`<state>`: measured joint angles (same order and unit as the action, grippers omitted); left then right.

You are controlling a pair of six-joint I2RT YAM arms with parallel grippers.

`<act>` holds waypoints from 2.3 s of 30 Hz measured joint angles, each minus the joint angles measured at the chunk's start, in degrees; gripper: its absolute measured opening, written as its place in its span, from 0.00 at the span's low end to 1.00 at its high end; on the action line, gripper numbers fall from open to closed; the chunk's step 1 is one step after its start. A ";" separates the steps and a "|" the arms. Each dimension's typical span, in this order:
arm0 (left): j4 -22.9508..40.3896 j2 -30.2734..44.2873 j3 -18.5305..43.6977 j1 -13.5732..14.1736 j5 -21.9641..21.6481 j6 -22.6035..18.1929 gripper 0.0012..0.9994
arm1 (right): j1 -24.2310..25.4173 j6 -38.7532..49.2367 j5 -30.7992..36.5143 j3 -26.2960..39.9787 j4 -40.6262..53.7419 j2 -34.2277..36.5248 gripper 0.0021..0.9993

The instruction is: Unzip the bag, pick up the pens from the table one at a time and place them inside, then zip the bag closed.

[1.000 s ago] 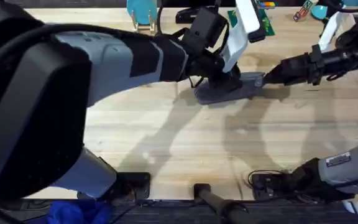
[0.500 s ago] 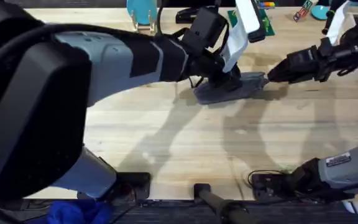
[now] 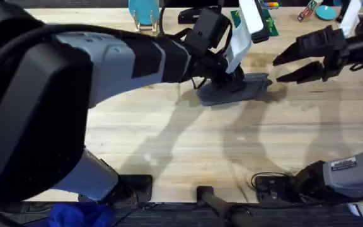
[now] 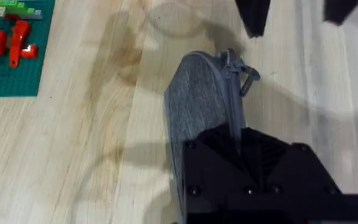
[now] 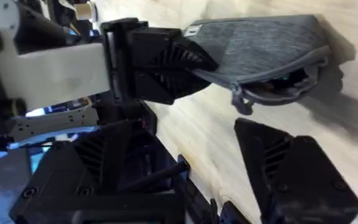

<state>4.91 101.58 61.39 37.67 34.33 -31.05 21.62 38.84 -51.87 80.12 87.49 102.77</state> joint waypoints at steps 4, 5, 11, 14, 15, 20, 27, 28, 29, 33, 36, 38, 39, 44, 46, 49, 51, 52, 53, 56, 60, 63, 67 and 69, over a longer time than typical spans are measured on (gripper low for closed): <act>0.00 0.00 0.01 0.00 0.00 0.00 0.04 | -0.12 -2.84 1.26 0.45 -1.41 -5.49 1.00; 0.00 0.00 0.00 0.00 0.00 0.00 0.04 | -0.12 -4.15 2.04 0.54 -2.46 -7.48 1.00; 0.00 0.00 0.00 0.00 -0.02 0.00 0.04 | -0.12 -12.14 8.08 0.85 -5.87 -19.13 1.00; 0.00 0.00 0.00 0.00 -0.02 0.00 0.04 | -0.47 -15.74 11.46 0.85 -6.51 -24.26 1.00; 0.00 0.00 0.00 -0.04 -0.02 0.00 0.04 | -0.69 -16.77 12.51 0.85 -6.74 -25.62 1.00; 0.00 0.00 0.00 -0.11 -0.02 0.02 0.04 | -2.14 -21.00 16.92 -1.58 -9.18 -33.65 1.00; 0.00 0.00 0.00 -0.11 -0.02 0.02 0.04 | -2.33 -24.19 18.99 -11.27 -14.03 -42.21 1.00; 0.00 0.00 0.00 -0.11 -0.02 0.02 0.04 | -2.33 -24.62 19.14 -12.65 -14.85 -42.86 1.00; 0.00 0.00 0.00 -0.11 -0.02 0.02 0.04 | -2.33 -25.07 19.21 -13.94 -15.48 -43.34 1.00; -0.01 0.00 0.00 -0.11 -0.02 0.02 0.04 | -2.33 -26.66 19.19 -18.36 -18.51 -44.33 1.00; 0.00 0.00 0.00 -0.11 -0.02 0.02 0.04 | -2.33 -28.29 19.19 -21.09 -21.07 -44.32 1.00; -0.04 0.00 0.00 -0.11 -0.02 0.02 0.04 | -2.33 -29.09 19.14 -22.54 -22.56 -44.30 1.00; -0.07 0.00 0.00 -0.12 -0.02 0.02 0.04 | -2.37 -29.44 19.10 -22.99 -23.11 -44.28 1.00; -0.46 0.00 0.00 -0.33 -0.02 0.02 0.04 | -4.88 -30.48 19.13 -25.57 -28.73 -44.25 1.00; -0.48 0.00 0.00 -0.37 0.00 0.04 0.04 | -6.68 -31.62 19.63 -26.88 -31.91 -44.13 1.00; -0.48 0.00 0.00 -0.37 0.00 0.04 0.04 | -9.61 -33.48 21.35 -29.13 -36.00 -43.87 1.00; -0.48 0.00 0.00 -0.37 0.00 0.04 0.04 | -11.65 -34.57 22.58 -30.55 -37.96 -43.73 1.00; -0.48 0.00 0.00 -0.37 0.00 0.04 0.04 | -12.47 -35.12 23.36 -30.95 -38.65 -43.66 1.00; -0.48 0.00 0.00 -0.37 0.00 0.04 0.04 | -13.31 -35.70 24.25 -31.25 -39.19 -43.54 1.00; -0.48 0.00 0.00 -0.37 0.00 0.03 0.04 | -15.31 -37.08 26.94 -31.54 -40.64 -42.95 1.00; -0.48 0.00 0.00 -0.37 0.00 0.04 0.04 | -16.73 -38.60 29.65 -31.57 -42.74 -41.43 1.00; -0.48 0.00 0.00 -0.37 0.02 0.04 0.04 | -17.38 -39.27 30.84 -31.57 -44.06 -39.64 1.00; -0.48 0.00 0.00 -0.37 0.02 0.04 0.04 | -18.14 -39.94 31.58 -31.57 -45.68 -37.05 1.00; -0.48 0.00 0.00 -0.37 0.02 0.04 0.04 | -18.24 -40.33 31.95 -31.57 -46.53 -36.09 1.00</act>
<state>4.43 101.58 61.39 37.30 34.35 -31.00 3.38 -1.50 -19.92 48.56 40.96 66.68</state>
